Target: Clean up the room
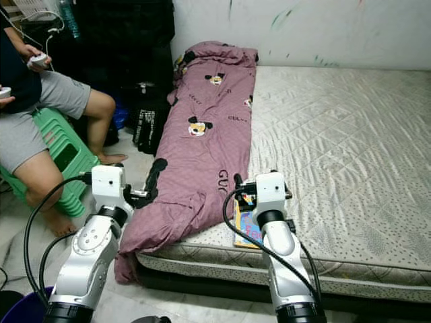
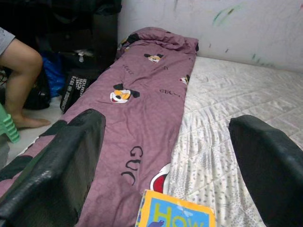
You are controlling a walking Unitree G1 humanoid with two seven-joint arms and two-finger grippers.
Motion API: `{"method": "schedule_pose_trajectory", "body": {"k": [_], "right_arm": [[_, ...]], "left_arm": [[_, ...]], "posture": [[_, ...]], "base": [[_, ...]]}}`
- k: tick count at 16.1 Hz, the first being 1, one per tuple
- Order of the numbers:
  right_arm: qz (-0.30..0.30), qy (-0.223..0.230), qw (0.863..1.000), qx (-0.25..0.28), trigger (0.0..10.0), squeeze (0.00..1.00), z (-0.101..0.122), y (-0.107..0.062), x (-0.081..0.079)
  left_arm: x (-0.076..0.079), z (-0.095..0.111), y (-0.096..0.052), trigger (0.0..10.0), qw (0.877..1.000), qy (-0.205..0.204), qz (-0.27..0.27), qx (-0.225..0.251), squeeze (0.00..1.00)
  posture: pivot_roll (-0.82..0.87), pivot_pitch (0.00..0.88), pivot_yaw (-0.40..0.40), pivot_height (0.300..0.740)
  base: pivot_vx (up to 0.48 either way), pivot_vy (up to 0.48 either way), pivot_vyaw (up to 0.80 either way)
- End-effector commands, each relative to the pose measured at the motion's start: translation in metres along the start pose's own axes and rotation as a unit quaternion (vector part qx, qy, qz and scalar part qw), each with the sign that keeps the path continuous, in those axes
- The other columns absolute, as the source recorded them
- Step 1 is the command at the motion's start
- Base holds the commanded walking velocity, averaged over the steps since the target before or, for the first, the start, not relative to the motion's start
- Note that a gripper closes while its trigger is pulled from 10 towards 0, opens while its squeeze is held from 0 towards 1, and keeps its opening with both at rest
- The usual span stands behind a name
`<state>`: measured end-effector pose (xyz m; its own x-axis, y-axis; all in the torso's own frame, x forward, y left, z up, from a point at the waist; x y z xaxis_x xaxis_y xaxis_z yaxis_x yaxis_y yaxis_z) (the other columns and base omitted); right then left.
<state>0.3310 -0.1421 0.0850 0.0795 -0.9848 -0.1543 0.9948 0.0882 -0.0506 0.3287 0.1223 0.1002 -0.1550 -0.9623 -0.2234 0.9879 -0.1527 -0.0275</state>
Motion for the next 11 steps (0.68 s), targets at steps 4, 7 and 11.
{"method": "schedule_pose_trajectory", "body": {"k": [4, 7, 11], "right_arm": [[0.0, 0.006, 1.0, -0.002, 10.0, 0.0, 0.0001, 0.0006, -0.0004], [-0.001, 0.002, 1.0, -0.002, 10.0, 0.0, 0.0005, 0.0006, -0.0001], [0.002, -0.009, 1.0, -0.003, 10.0, 0.0, 0.0002, 0.0006, -0.0008]], "left_arm": [[-0.001, -0.0005, 0.0022, 10.0, 1.0, 0.0, 0.0, -0.001, 0.0], [-0.0012, -0.0003, 0.0023, 10.0, 1.0, 0.003, 0.0, -0.001, 0.0], [-0.0004, -0.0005, 0.0025, 10.0, 1.0, 0.0, -0.002, 0.0, 0.0]], "posture": [[-0.01, 0.0, 0.028, 0.74], [-0.02, 0.0, 0.028, 0.74], [-0.02, 0.0, 0.027, 0.74]], "base": [[0.0, 0.0, 0.0], [0.0, 0.0, 0.0], [0.0, 0.0, 0.6]]}}
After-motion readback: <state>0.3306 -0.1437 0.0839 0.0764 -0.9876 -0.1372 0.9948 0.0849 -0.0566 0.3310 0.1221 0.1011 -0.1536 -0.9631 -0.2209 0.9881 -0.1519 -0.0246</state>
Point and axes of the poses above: a point about 5 cm out from each wrist's last joint towards the gripper, its own y axis pointing out of the wrist towards the gripper, its own z axis along the axis of the wrist's last joint, x = y × z, the point moved 5 cm from there along y, pointing out of the wrist towards the gripper, and after that the axes turned 15 degrees about y, right-handed, at the moved point
